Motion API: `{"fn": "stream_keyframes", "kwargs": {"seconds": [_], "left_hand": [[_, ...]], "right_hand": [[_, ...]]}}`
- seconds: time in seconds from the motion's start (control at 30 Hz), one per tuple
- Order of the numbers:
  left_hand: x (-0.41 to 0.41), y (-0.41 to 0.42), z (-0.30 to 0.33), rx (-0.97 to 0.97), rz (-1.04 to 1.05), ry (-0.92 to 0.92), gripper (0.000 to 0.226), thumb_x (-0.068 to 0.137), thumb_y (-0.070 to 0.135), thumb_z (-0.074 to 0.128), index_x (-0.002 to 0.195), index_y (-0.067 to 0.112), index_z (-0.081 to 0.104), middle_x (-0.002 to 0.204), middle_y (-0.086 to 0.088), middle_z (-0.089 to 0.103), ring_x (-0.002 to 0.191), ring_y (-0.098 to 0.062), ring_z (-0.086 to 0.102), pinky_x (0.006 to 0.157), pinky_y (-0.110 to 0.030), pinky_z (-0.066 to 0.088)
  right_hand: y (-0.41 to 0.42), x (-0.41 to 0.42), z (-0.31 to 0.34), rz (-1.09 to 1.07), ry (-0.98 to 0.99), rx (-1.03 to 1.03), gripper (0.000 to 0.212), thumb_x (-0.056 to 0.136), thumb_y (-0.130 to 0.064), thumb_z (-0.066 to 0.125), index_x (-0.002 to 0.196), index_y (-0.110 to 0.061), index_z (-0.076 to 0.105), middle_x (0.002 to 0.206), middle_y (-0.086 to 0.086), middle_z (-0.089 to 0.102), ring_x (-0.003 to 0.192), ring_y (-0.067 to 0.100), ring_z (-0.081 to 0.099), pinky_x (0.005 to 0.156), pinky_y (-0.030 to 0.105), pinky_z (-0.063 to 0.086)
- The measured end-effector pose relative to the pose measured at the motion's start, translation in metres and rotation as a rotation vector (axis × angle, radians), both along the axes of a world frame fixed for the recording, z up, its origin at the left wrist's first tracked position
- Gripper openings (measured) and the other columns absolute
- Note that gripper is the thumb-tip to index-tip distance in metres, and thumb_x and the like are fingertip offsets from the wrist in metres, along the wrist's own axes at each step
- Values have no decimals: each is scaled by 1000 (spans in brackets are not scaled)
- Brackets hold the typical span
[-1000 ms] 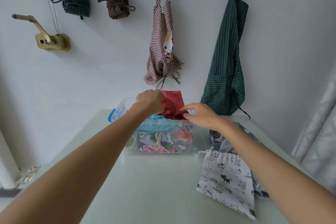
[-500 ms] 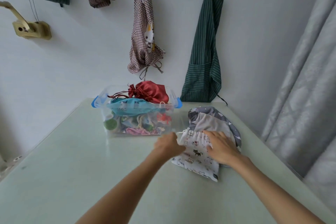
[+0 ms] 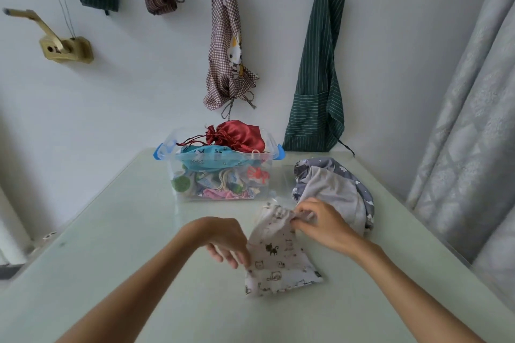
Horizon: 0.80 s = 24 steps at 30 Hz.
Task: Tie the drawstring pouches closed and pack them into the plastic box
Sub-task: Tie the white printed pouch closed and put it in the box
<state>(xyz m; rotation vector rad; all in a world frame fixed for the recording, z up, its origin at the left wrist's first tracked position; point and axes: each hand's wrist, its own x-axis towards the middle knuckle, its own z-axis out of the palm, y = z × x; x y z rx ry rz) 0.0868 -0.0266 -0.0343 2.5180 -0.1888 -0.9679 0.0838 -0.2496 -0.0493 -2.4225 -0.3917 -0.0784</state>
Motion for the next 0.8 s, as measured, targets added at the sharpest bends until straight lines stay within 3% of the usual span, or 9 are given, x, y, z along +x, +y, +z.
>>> {"fn": "stream_keyframes", "kwargs": {"seconds": [0.1,0.2,0.3,0.4,0.47,0.53,0.63,0.7,0.8], "left_hand": [[-16,35,0,156,-3,50,8,85,25,66,93,22,63,81,15,66,70,3,62,59,-13,44],[-29,61,-4,250,34,32,18,84,33,67,98,22,64,96,9,67,80,-1,62,59,-12,43],[-32,71,-9,111,125,-73,40,87,44,61,120,21,58,109,7,63,89,-4,63,59,-13,46],[-23,69,-17,-81,162,-344,40,97,38,46,132,19,48,133,-2,55,103,-19,63,74,-26,54],[-15,59,-25,-131,133,-499,40,99,30,43,138,22,43,140,-4,49,117,-22,56,99,-36,45],[-8,48,-32,-167,103,-515,43,99,25,44,142,24,38,143,-4,45,123,-21,52,107,-39,38],[2,38,-38,-56,21,-496,49,94,28,54,141,23,40,138,-3,51,123,-23,50,105,-35,38],[5,36,-39,-14,24,-498,46,89,30,62,132,23,51,130,-4,56,118,-22,53,98,-32,42],[3,37,-45,-87,125,-496,40,82,29,70,120,20,62,120,-5,63,110,-19,57,90,-28,46]], "right_hand": [[33,-18,-6,143,141,58,18,80,-28,69,75,-11,65,66,-5,58,59,4,48,60,25,37],[59,-27,-19,163,176,-11,26,73,-30,74,96,-19,68,88,-4,65,79,9,59,73,29,46],[64,-31,-29,120,159,-61,61,71,-30,77,126,-30,50,112,-7,45,101,11,50,84,27,44],[52,-30,-33,87,237,35,77,73,-23,78,137,-28,36,122,-4,34,95,11,46,82,21,40],[43,-27,-35,30,281,120,68,80,-18,70,138,-25,36,126,-4,38,85,9,48,77,18,41],[38,-26,-36,-26,263,131,48,90,-20,59,135,-24,44,127,-2,45,89,8,53,77,17,40],[35,-26,-39,-105,188,91,35,89,-38,59,122,-26,55,115,-4,54,105,10,55,86,22,40],[40,-29,-40,-122,141,59,39,81,-48,65,114,-30,57,106,-9,54,101,9,55,87,27,42],[51,-29,-44,-179,76,70,35,76,-46,71,104,-26,63,97,-12,60,92,9,59,80,28,47]]}}
